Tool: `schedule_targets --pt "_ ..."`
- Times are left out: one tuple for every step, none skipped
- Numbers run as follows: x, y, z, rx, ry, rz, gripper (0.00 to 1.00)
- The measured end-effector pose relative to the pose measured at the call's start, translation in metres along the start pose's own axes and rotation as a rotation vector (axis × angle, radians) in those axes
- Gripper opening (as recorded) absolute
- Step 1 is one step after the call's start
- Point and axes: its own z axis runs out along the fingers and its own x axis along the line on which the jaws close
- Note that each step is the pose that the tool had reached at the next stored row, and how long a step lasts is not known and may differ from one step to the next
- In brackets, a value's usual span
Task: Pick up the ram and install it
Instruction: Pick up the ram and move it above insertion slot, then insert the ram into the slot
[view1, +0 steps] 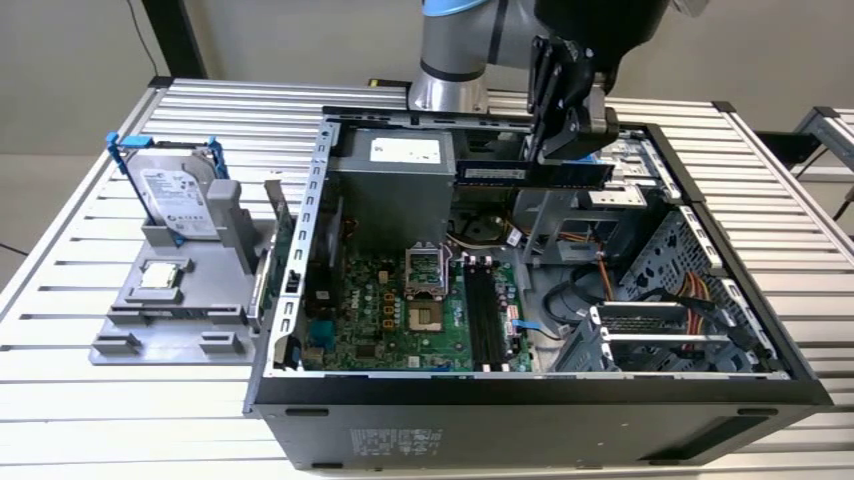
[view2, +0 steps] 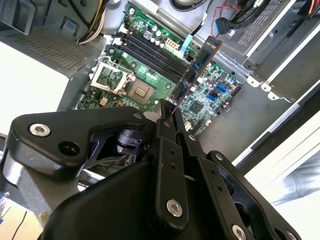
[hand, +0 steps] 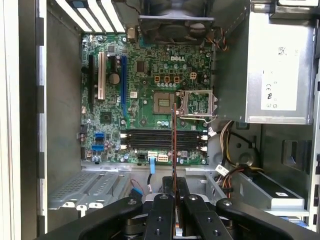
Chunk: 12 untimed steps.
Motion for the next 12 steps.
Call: schedule_targets --pt "0.0000 -0.0002 0.0000 0.0000 0.0000 0.000 0.00" --pt "0.0000 -0.0004 0.0000 0.0000 0.0000 0.000 0.00" --pt "0.0000 -0.0006 0.0000 0.0000 0.0000 0.000 0.00" --pt "0.0000 -0.0008 0.0000 0.0000 -0.0001 0.001 0.00" --pt "0.0000 -0.0009 0.0000 0.0000 -0.0001 0.005 0.00" --pt "0.0000 -0.0011 0.0000 0.0000 -0.0002 0.010 0.00" --pt "0.0000 -0.0013 0.0000 0.0000 -0.0002 0.014 0.00" --pt "0.0000 -0.0017 0.0000 0.0000 -0.0002 0.017 0.00" --pt "0.0000 -0.0022 0.0000 -0.0001 -0.0002 0.019 0.00" --pt "0.0000 -0.0025 0.0000 -0.0001 -0.0002 0.020 0.00" --pt "0.0000 -0.0025 0.0000 -0.0001 -0.0002 0.021 0.00" --pt "0.0000 -0.0025 0.0000 -0.0001 -0.0002 0.021 0.00"
